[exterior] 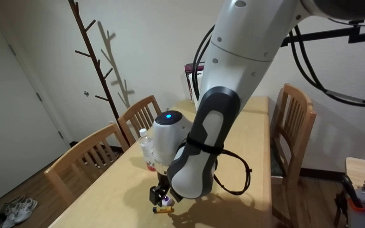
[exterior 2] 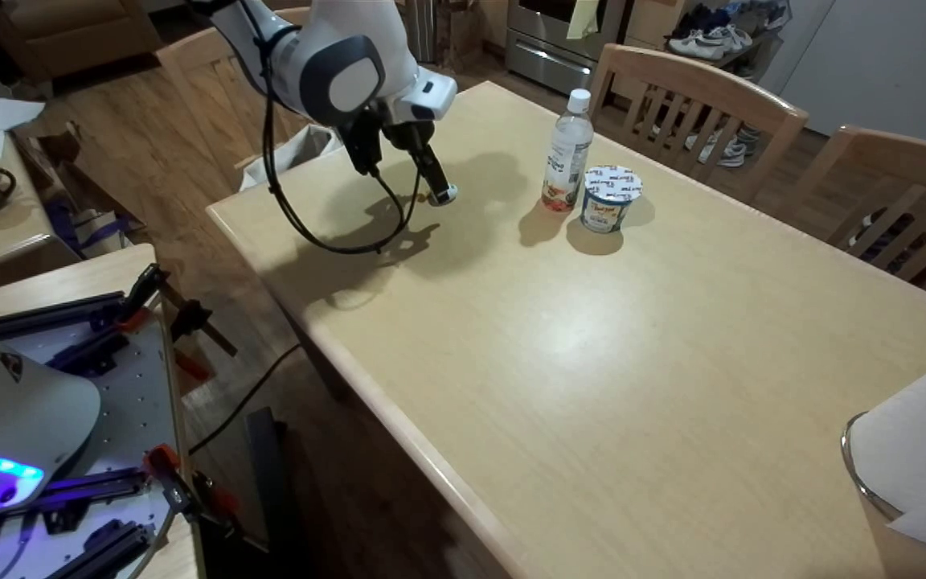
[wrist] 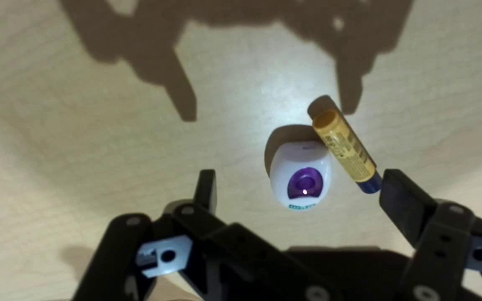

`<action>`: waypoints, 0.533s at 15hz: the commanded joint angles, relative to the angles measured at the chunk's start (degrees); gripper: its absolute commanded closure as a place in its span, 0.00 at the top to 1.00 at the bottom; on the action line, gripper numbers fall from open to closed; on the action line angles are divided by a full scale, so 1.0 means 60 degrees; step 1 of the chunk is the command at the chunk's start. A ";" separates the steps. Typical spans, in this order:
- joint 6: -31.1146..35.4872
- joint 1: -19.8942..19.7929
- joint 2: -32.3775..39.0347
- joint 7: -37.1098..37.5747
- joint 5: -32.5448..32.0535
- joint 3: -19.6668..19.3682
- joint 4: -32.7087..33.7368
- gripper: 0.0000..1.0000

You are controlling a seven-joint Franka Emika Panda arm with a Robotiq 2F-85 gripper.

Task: Place the two small objects in the bag

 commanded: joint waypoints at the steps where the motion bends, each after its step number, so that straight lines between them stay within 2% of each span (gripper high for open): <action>1: 0.0104 0.0049 0.0549 0.0538 0.0611 0.0021 0.0281 1.00; 8: 0.0044 0.0563 0.1133 0.0668 0.0574 -0.0523 0.0628 1.00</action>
